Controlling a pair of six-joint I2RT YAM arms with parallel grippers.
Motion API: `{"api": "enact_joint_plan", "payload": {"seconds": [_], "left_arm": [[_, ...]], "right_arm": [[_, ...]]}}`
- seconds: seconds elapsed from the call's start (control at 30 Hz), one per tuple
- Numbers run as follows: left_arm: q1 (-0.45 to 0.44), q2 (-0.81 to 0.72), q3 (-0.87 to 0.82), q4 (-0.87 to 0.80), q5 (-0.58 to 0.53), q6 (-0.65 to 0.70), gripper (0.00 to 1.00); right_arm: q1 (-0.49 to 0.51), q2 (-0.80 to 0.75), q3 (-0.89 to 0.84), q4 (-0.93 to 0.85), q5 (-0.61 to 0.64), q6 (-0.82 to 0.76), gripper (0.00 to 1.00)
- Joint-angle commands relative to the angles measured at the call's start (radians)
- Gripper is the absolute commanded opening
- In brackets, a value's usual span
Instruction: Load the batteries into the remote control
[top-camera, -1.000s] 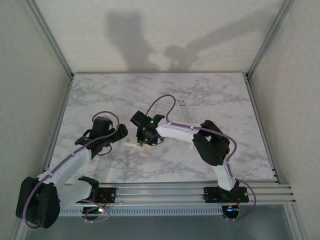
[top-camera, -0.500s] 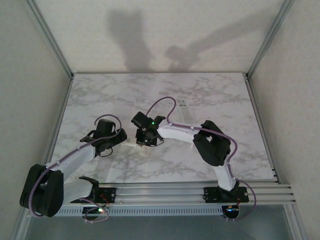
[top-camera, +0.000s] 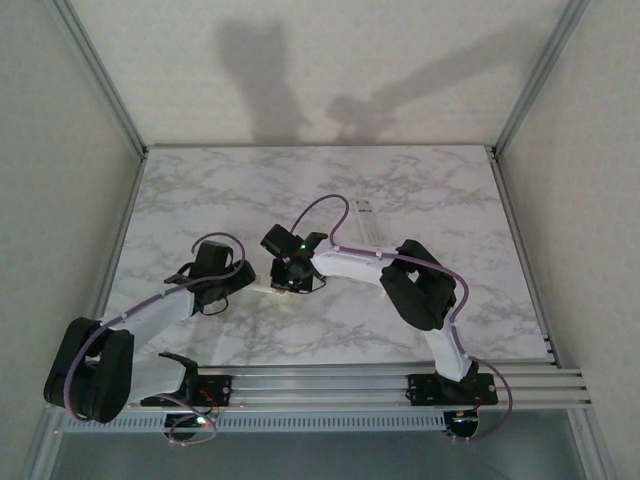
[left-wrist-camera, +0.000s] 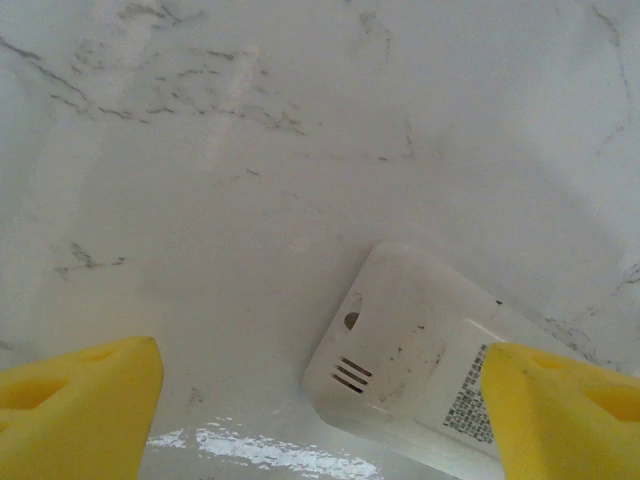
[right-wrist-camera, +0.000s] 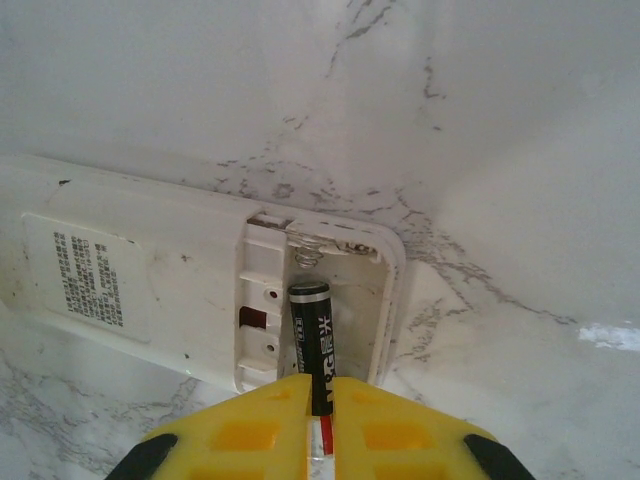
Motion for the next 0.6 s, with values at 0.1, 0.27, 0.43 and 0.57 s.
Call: {"api": "enact_joint_plan", "payload": {"seconds": [0.1, 0.27, 0.43, 0.57], "left_arm": [[0.009, 0.029, -0.016, 0.037, 0.030, -0.011, 0.80], [0.009, 0.041, -0.020, 0.059, 0.060, -0.011, 0.74], [0.007, 0.037, -0.020, 0.050, 0.048, -0.006, 0.73], [0.008, 0.032, -0.020, 0.047, 0.043, -0.006, 0.73]], "right_arm": [[0.003, 0.054, 0.046, -0.030, 0.040, -0.007, 0.13], [0.003, 0.089, 0.067, -0.001, 0.005, -0.012, 0.12], [0.003, 0.110, 0.084, -0.037, 0.063, -0.025, 0.11], [0.002, 0.130, 0.096, -0.072, 0.120, -0.056, 0.09]]}}
